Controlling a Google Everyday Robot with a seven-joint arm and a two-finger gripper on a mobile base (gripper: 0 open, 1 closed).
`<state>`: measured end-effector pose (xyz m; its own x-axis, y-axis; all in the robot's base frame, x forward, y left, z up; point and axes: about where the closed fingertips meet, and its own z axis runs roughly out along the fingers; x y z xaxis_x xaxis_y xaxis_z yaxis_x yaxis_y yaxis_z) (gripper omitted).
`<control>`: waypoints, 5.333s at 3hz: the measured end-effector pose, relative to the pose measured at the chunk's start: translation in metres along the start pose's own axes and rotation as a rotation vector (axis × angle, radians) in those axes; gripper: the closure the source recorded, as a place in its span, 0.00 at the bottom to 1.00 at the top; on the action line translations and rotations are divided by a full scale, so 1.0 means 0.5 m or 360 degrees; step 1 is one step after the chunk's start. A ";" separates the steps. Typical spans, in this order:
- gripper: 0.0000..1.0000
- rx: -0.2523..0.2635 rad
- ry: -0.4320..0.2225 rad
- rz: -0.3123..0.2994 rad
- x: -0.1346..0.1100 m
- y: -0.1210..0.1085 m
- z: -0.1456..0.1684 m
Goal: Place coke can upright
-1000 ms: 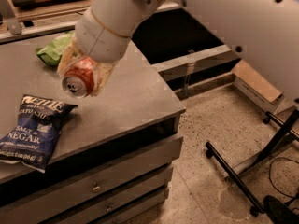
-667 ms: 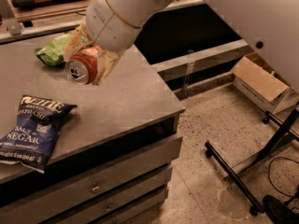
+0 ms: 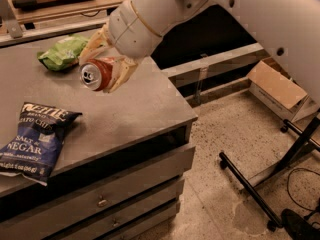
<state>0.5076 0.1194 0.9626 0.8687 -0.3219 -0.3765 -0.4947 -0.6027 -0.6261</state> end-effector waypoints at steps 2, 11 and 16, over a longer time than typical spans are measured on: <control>1.00 0.0210 -0.0224 0.0465 0.071 0.015 -0.030; 1.00 0.0586 -0.0812 0.1434 0.095 0.015 -0.021; 0.00 0.0573 -0.0769 0.1461 0.123 0.081 -0.004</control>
Offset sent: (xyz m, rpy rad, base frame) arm 0.0470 -0.0469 -0.0090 0.2942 0.4041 -0.2440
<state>0.5411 0.0736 0.9154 0.1033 -0.1715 -0.9797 -0.9946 -0.0064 -0.1038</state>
